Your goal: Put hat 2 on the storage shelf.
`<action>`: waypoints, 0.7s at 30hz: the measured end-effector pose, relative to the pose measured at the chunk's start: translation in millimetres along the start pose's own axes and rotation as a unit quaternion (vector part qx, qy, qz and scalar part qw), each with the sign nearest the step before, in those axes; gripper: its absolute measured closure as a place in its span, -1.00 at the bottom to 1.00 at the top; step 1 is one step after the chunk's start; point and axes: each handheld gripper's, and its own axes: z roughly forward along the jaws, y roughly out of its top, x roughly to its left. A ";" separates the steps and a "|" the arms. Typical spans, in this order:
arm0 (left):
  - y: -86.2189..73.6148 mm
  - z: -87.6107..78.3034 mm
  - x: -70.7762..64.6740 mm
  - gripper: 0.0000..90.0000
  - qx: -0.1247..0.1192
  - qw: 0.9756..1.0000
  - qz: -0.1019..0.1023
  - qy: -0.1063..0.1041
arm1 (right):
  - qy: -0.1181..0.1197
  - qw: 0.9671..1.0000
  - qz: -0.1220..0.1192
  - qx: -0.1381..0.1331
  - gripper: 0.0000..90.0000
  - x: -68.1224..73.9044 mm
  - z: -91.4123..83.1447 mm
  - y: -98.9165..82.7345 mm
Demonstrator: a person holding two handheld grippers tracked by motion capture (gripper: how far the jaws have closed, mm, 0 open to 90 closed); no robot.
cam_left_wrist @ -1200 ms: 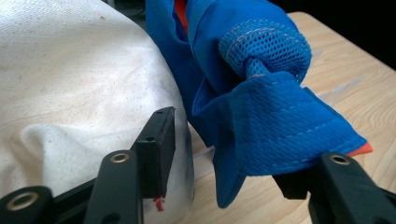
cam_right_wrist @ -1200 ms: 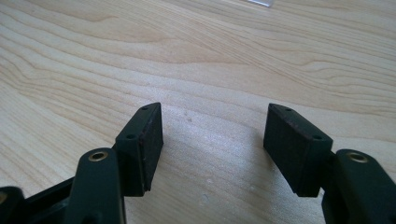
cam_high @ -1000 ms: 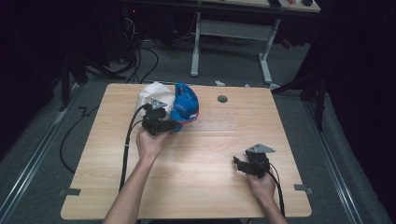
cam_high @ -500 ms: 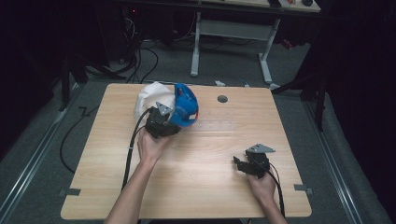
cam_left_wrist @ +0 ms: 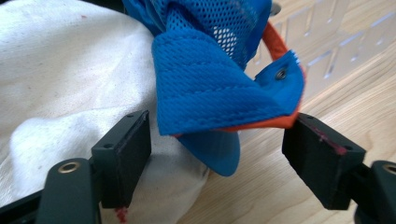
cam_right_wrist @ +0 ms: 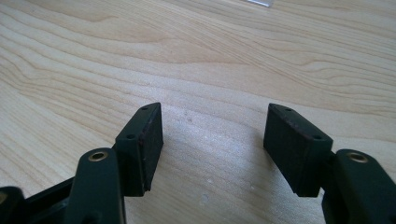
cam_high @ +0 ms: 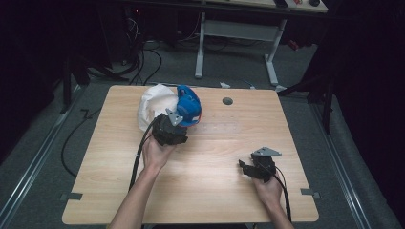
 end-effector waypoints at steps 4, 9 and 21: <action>-6.0 -10.6 -0.3 -0.43 -0.005 1.000 -0.008 -0.005 | 0.000 1.000 0.000 0.000 -0.16 0.0 0.0 0.0; -20.6 -29.3 0.2 -0.44 -0.016 0.999 -0.023 -0.023 | 0.000 1.000 -0.001 -0.001 -0.16 -0.1 0.1 0.0; -59.7 -59.0 18.9 -0.36 -0.040 0.992 -0.094 -0.072 | 0.000 1.000 0.000 -0.001 -0.16 -0.1 0.1 0.0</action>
